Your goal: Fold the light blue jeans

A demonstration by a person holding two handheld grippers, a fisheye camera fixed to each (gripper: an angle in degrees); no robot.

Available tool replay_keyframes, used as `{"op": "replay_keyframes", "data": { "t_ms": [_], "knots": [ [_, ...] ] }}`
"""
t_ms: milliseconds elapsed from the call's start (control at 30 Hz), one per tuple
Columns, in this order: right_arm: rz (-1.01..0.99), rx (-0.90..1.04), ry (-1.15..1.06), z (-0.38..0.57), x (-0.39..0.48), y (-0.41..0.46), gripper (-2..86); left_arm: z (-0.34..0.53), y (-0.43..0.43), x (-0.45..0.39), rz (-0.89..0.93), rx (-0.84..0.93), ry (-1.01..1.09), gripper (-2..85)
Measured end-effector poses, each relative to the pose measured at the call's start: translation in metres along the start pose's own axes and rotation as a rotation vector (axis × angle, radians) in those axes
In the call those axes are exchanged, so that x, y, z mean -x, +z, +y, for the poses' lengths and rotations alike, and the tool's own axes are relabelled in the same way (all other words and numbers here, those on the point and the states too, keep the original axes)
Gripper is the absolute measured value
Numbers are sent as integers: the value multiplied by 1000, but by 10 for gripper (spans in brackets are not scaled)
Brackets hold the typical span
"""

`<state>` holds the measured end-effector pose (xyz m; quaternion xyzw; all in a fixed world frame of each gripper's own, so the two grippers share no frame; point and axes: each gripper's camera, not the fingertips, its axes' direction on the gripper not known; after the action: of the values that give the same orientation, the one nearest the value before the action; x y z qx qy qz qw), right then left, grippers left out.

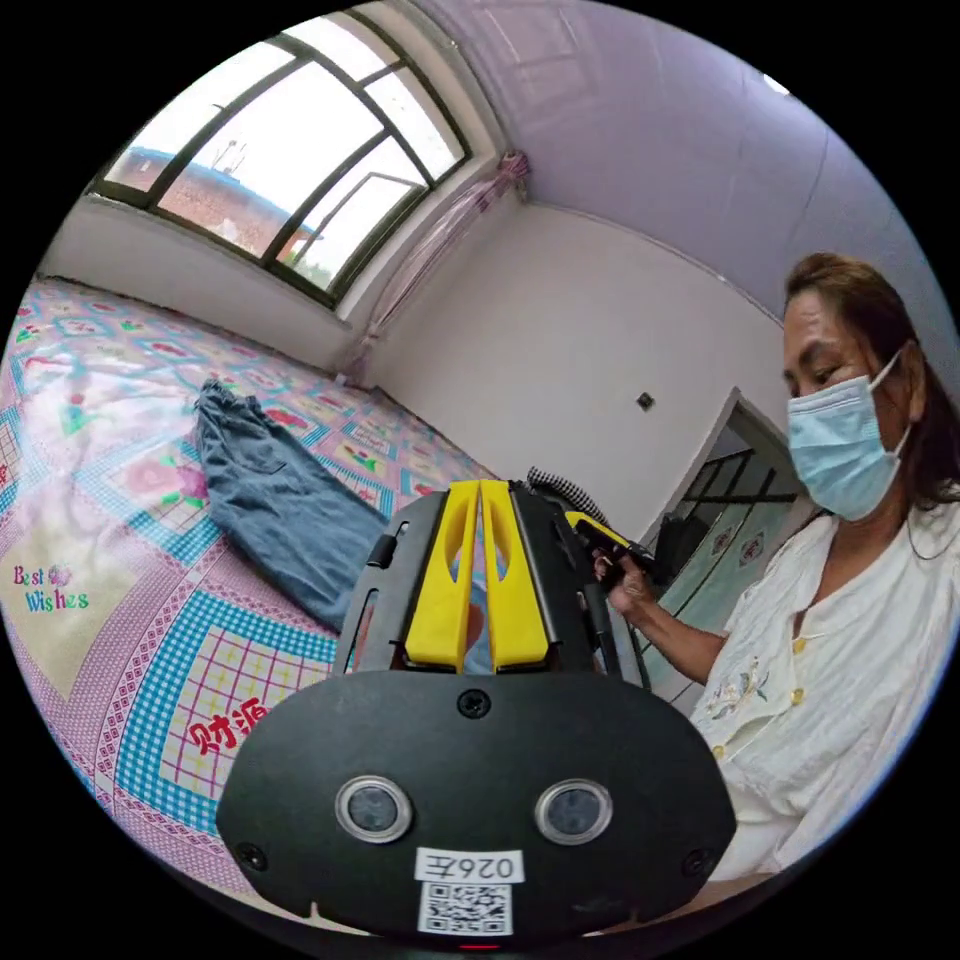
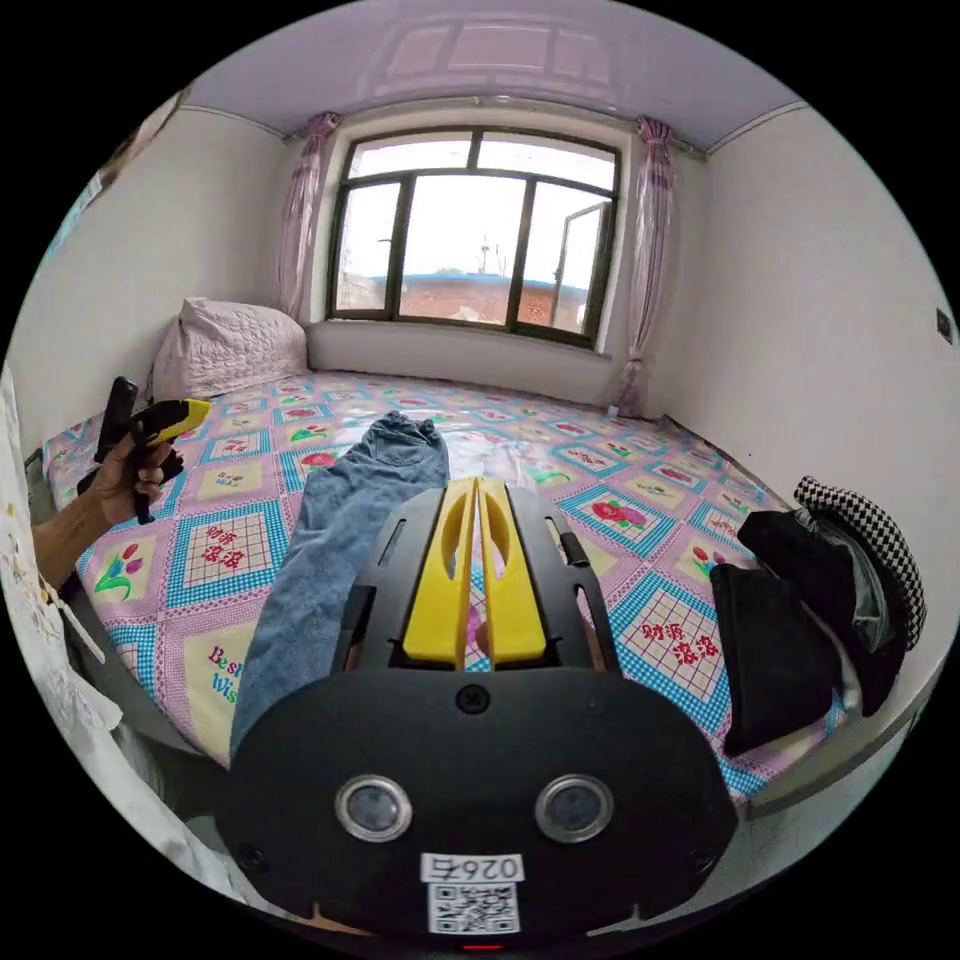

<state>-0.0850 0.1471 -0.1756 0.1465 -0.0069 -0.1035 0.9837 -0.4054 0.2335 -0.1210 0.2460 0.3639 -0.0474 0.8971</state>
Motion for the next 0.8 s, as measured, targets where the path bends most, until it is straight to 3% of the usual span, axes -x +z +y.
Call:
{"op": "replay_keyframes", "data": {
  "t_ms": [100, 233, 367, 433, 533, 733, 800],
  "knots": [
    [-165, 21, 46, -6, -25, -34, -8, 1, -29, -56, 179, -180, 95, -9],
    [-429, -85, 148, 23, -92, -53, -1, 27, -18, -102, 548, -373, 140, 1],
    [-618, 111, 157, 66, -130, -27, 9, 56, 42, -131, 561, -278, 76, 44],
    [-608, 211, 126, 83, -133, -18, 14, 78, 84, -141, 402, -53, -39, 43],
    [-571, 368, 92, 107, -134, 0, 21, 129, 99, -137, 127, 128, -259, 97],
    [-650, 591, 85, 132, -123, 45, 39, 273, 68, -134, -397, 275, -647, 204],
    [-639, 625, 48, 130, -114, 56, 41, 311, 65, -135, -485, 258, -719, 215]
  ]
}}
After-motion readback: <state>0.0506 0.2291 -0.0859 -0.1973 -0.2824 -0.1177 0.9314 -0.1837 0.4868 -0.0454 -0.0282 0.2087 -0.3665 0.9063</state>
